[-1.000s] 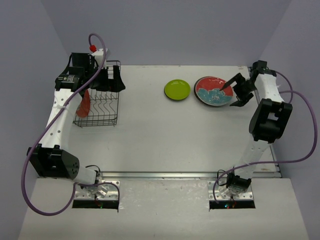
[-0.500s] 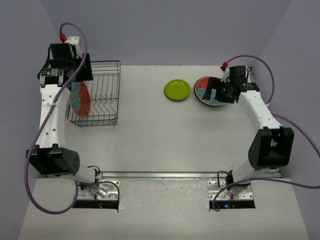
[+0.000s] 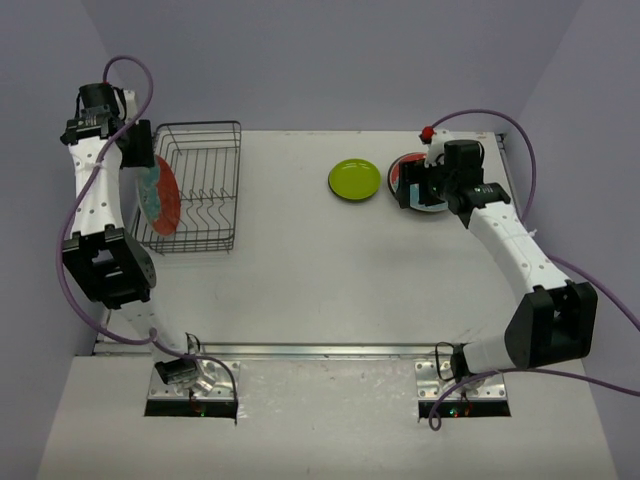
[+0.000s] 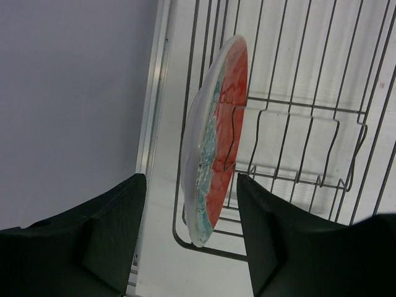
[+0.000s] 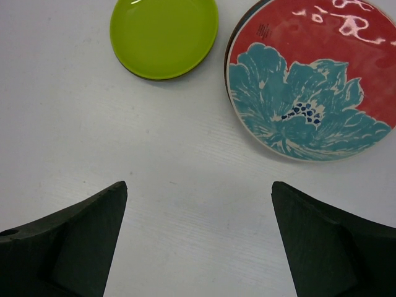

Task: Unload the plates from the dish rack

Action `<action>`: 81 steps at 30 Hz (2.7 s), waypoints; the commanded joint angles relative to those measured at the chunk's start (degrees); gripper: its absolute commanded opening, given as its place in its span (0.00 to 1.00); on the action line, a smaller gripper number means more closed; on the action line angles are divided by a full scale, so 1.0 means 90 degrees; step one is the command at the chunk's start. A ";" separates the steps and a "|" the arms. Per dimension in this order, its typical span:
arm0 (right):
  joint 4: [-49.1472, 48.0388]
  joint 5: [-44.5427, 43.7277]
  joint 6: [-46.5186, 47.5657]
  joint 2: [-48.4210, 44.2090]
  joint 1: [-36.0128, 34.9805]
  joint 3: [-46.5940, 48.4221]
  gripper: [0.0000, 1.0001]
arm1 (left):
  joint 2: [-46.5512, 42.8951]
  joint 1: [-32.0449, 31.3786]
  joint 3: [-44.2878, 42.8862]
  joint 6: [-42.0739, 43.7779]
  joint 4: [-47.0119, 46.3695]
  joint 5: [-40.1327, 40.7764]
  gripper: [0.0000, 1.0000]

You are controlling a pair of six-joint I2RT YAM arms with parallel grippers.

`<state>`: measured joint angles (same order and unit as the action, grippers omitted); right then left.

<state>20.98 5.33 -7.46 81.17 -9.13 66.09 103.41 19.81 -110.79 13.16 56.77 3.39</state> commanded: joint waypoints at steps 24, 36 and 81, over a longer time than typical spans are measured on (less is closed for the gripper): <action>-0.0589 0.0615 0.0129 -0.0201 -0.0011 -0.0252 0.99 | -0.0313 0.0015 0.1464 -0.0001 -0.0900 -0.0824 0.00; -0.0466 0.0629 0.0065 -0.0115 -0.0072 0.0027 0.99 | -0.0553 -0.0033 -0.0363 -0.0134 -0.0144 -0.1408 0.00; -0.1042 0.3774 -0.0324 -0.0260 -0.1611 0.0469 0.96 | -0.2369 -0.3431 0.1987 0.0094 -0.0408 -0.6812 0.00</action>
<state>14.17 36.13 -10.33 77.41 -18.91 66.64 82.07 -9.58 -92.56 14.39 58.58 -51.34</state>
